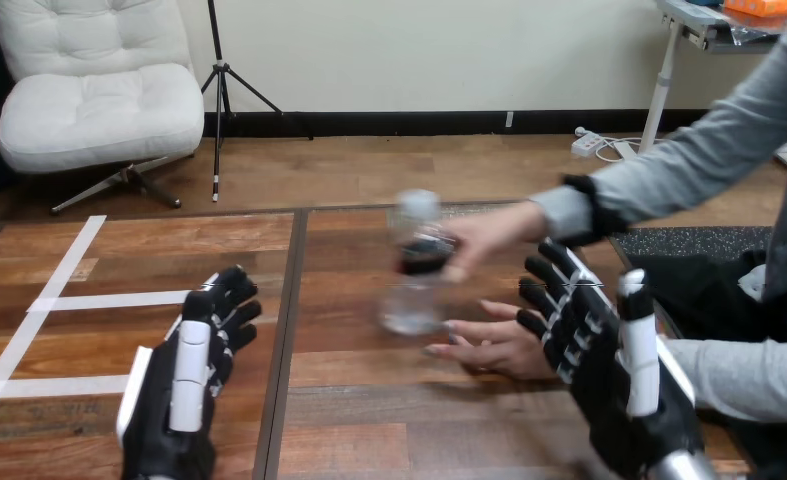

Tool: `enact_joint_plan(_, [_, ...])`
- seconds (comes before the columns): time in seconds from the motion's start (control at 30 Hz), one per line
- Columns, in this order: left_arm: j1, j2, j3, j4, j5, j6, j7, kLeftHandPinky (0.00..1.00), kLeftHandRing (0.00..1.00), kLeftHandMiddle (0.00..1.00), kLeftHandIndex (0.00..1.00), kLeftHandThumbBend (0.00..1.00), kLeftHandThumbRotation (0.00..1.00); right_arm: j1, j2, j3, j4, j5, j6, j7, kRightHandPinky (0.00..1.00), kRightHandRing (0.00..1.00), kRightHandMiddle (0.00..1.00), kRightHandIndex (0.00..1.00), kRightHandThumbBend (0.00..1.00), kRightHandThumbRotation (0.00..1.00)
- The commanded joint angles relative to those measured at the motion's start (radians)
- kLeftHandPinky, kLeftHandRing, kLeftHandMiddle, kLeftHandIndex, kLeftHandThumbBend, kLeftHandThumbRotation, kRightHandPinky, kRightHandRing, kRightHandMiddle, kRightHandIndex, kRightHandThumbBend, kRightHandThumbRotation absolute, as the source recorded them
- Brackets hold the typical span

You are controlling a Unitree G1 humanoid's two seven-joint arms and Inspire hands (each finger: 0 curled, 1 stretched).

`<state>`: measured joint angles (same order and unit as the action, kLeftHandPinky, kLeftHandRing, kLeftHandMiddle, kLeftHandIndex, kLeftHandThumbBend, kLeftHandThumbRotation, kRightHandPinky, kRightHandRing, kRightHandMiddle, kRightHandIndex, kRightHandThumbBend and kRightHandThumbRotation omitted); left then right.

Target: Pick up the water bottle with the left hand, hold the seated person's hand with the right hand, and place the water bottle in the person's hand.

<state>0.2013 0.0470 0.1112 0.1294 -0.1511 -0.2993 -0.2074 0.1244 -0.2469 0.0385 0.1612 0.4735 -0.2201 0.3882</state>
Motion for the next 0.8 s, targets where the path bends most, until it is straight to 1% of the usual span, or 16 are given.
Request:
enact_joint_plan(0.0, [-0.067, -0.039, -0.06, -0.184, -0.005, -0.06, 0.0, 0.86, 0.85, 0.86, 0.85, 0.76, 0.99, -0.018, 0.045, -0.006, -0.293, 0.064, 0.013, 0.002, 1.0, 1.0, 1.0, 1.0, 0.86, 1.0])
enact_joint_plan(0.2, [-0.06, -0.041, -0.076, -0.194, 0.009, -0.07, -0.005, 0.87, 0.86, 0.87, 0.86, 0.74, 1.0, 0.004, 0.071, -0.008, -0.32, 0.051, 0.02, -0.01, 1.0, 1.0, 1.0, 1.0, 0.86, 1.0])
enact_joint_plan(0.43, [-0.053, -0.045, -0.094, -0.214, 0.016, -0.06, -0.004, 0.88, 0.88, 0.87, 0.86, 0.74, 1.0, 0.026, 0.108, -0.004, -0.352, 0.034, 0.032, -0.035, 1.0, 1.0, 0.99, 0.98, 0.88, 1.0])
enact_joint_plan(0.6, [-0.049, -0.043, -0.105, -0.223, 0.021, -0.055, -0.001, 0.88, 0.88, 0.87, 0.86, 0.73, 1.0, 0.03, 0.127, 0.0, -0.358, 0.022, 0.031, -0.04, 1.0, 1.0, 0.98, 0.97, 0.88, 1.0])
enact_joint_plan(0.77, [-0.048, -0.04, -0.112, -0.23, 0.027, -0.049, 0.005, 0.86, 0.87, 0.86, 0.86, 0.73, 1.0, 0.03, 0.136, 0.003, -0.36, -0.012, 0.023, -0.043, 1.0, 1.0, 0.98, 0.97, 0.88, 1.0])
